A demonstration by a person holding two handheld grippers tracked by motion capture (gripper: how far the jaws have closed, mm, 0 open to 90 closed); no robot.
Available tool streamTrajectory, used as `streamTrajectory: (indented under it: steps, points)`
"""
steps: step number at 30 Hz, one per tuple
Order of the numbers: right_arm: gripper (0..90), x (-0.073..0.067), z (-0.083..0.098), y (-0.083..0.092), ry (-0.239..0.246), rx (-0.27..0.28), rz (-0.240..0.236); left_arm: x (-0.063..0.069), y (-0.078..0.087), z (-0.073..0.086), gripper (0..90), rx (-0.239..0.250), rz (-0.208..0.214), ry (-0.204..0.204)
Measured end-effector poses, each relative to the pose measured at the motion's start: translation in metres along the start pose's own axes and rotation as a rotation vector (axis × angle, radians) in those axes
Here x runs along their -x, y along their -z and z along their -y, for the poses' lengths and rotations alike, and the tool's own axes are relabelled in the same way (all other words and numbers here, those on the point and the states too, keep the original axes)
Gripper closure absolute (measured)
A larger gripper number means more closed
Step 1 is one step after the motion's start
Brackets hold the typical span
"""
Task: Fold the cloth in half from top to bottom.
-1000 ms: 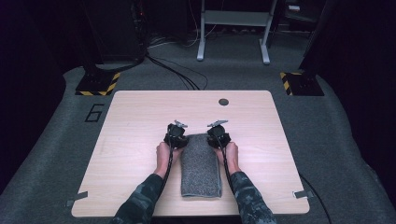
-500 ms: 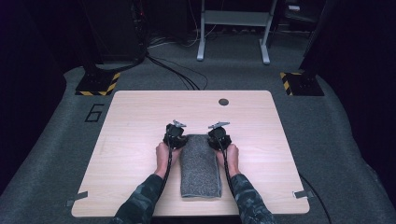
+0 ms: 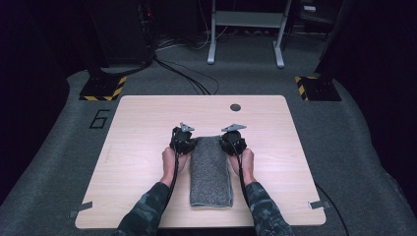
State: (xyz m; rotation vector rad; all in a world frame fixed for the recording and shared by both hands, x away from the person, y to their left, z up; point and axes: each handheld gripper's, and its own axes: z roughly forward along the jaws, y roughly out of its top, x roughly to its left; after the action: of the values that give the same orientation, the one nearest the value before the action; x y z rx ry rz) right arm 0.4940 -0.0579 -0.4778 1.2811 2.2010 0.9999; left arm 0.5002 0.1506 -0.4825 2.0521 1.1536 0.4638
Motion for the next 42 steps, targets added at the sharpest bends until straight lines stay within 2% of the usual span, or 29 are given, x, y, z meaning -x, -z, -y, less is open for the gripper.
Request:
streamTrajectory:
  steps: [3,5,6,11,12,13,14,18,19,22,25,26,31,34,39,42]
  points:
    - [87.4,0.0,-0.003,0.002,-0.006,0.003,-0.002,0.0,0.002,-0.002,85.9,0.006,-0.004,-0.007]
    - [87.4,0.0,-0.006,0.005,-0.002,0.011,0.001,0.0,0.003,-0.004,85.9,0.02,-0.003,0.006]
    - [87.4,0.0,-0.009,0.007,0.006,0.018,0.001,-0.001,0.006,-0.007,85.9,0.02,-0.002,-0.006]
    - [87.5,-0.001,-0.015,0.013,0.009,0.03,0.008,-0.001,0.01,-0.012,85.9,0.037,-0.004,-0.014]
    - [87.5,0.0,-0.016,0.014,0.024,0.035,0.01,-0.001,0.011,-0.013,85.9,0.044,-0.007,-0.017]
    - [87.5,0.0,-0.017,0.015,0.008,0.035,0.006,-0.001,0.012,-0.014,85.9,0.054,-0.009,-0.013]
    - [87.5,0.001,-0.018,0.016,0.024,0.038,0.005,-0.001,0.013,-0.015,85.9,0.051,-0.009,-0.022]
    - [87.5,0.002,-0.023,0.02,0.028,0.064,0.006,-0.002,0.016,-0.018,85.9,0.063,-0.013,-0.037]
    - [87.5,0.003,-0.024,0.021,0.044,0.064,0.005,-0.001,0.015,-0.019,85.9,0.076,-0.014,-0.024]
    - [87.4,0.002,-0.025,0.022,0.022,0.073,0.007,-0.001,0.017,-0.02,85.8,0.079,-0.017,-0.037]
    - [87.5,0.002,-0.027,0.024,0.034,0.08,0.005,-0.001,0.019,-0.023,85.8,0.094,-0.019,-0.035]
    - [87.4,0.004,-0.029,0.025,0.055,0.087,0.005,-0.002,0.021,-0.026,85.8,0.099,-0.026,-0.043]
    - [87.4,0.006,-0.039,0.029,0.053,0.113,0.008,-0.003,0.025,-0.033,85.8,0.112,-0.036,-0.061]
    - [87.4,0.005,-0.045,0.032,0.059,0.132,0.011,-0.004,0.032,-0.039,85.7,0.143,-0.039,-0.065]
    - [87.4,0.004,-0.045,0.037,0.068,0.158,0.005,-0.002,0.038,-0.039,85.5,0.16,-0.041,-0.075]
    - [87.3,0.005,-0.038,0.04,0.067,0.171,0.0,0.003,0.041,-0.036,85.5,0.175,-0.03,-0.085]
